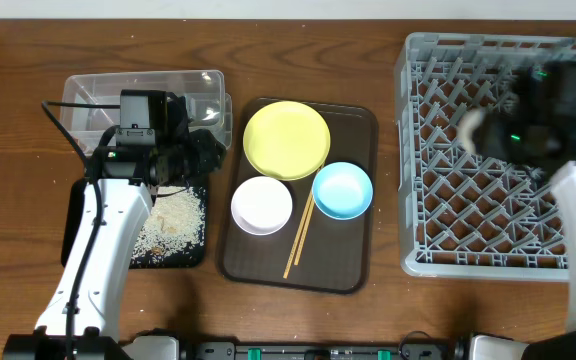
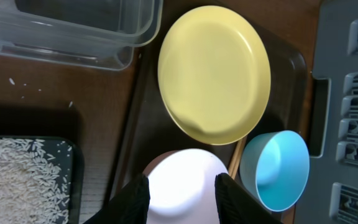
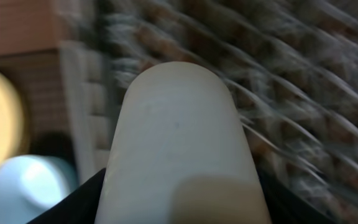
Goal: Sort waste into correct bins and load items into the dishwasher rack
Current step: 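Place the cup upside down in the dish rack with right gripper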
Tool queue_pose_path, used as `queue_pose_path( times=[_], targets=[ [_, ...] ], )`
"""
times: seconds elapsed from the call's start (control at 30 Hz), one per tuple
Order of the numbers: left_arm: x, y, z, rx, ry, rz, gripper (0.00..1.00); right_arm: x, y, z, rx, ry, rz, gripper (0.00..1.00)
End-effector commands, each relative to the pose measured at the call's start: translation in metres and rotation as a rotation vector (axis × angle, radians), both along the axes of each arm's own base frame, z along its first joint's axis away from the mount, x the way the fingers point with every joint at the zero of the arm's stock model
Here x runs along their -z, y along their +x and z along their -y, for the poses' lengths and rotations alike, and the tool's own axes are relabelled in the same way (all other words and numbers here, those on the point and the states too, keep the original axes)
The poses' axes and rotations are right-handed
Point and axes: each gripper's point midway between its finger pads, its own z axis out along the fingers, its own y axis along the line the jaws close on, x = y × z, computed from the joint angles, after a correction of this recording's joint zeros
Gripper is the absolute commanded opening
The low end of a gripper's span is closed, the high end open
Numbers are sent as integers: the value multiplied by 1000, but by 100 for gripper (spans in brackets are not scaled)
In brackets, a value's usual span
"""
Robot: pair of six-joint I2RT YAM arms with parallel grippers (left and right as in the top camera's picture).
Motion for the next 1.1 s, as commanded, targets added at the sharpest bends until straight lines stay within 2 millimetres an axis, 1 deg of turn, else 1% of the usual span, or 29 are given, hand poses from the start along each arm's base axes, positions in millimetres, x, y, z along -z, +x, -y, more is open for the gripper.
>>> queue_pose_path(
  times=[0.0, 0.1, 0.2, 0.4, 0.47, 0.6, 0.7, 0.77, 0.83, 1.0, 1.03, 1.07],
  targets=[
    [-3, 2, -5, -8, 23, 12, 38, -6, -18, 46, 153, -50, -27, 1],
    [-3, 2, -5, -8, 22, 12, 38, -4, -31, 69, 230, -43, -51, 1],
    [-3, 2, -5, -7, 22, 12, 38, -1, -41, 83, 277, -37, -66, 1],
    [-3, 2, -5, -7, 22, 12, 39, 14, -46, 85, 287, -24, -111, 2],
    [-3, 2, -5, -7, 22, 12, 38, 22, -47, 84, 293, -16, -127, 4],
    [-3, 2, -5, -8, 22, 11, 39, 39, -48, 84, 299, 1, -173, 4],
    [-3, 2, -5, -7, 22, 12, 39, 49, -46, 84, 300, 12, -198, 6],
    [-3, 2, -5, -8, 22, 11, 39, 55, -45, 84, 302, 19, -216, 10],
    [-3, 2, -5, -7, 22, 12, 39, 62, -43, 85, 301, 24, -232, 16],
    [-3, 2, -5, -7, 22, 12, 40, 79, -38, 85, 296, 46, -268, 26],
    [-3, 2, -5, -7, 22, 12, 40, 82, -37, 84, 294, 52, -274, 30],
    [-3, 2, -5, -8, 22, 11, 40, 85, -36, 84, 292, 59, -279, 36]
  ],
)
